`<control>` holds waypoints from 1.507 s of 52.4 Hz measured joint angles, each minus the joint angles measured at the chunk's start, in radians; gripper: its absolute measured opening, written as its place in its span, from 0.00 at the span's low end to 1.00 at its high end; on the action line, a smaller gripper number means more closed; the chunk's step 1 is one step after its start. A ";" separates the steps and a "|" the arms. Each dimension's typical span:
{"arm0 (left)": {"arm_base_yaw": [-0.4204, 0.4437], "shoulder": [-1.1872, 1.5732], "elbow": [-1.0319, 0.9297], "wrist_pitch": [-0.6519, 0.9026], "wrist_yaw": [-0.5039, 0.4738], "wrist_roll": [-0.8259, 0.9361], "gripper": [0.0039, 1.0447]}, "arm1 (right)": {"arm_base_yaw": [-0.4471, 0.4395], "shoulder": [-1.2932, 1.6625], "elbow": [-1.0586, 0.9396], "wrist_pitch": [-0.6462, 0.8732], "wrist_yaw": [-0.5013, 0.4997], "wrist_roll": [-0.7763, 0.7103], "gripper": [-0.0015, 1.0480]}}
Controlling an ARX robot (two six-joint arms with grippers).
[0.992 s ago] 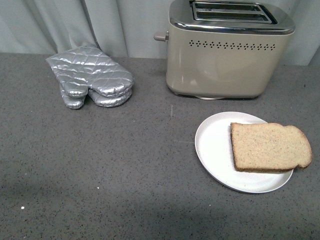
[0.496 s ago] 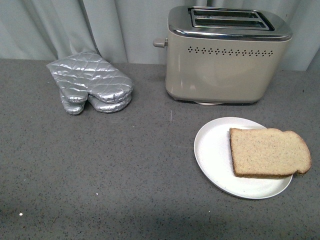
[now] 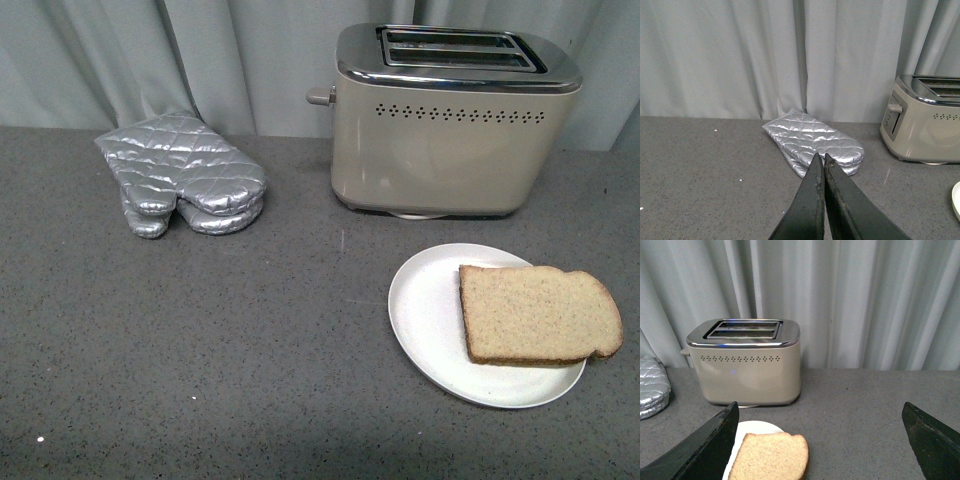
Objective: Put bread into toaster
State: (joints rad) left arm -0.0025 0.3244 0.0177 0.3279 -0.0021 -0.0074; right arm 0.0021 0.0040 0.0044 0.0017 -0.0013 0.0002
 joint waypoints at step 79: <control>0.000 -0.320 0.000 -0.326 0.002 0.002 0.94 | -0.189 0.975 0.229 0.413 -0.114 -0.264 0.91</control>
State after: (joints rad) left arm -0.0025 0.0040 0.0181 0.0021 -0.0006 -0.0051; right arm -0.1871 0.9791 0.2329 0.4145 -0.1154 -0.2634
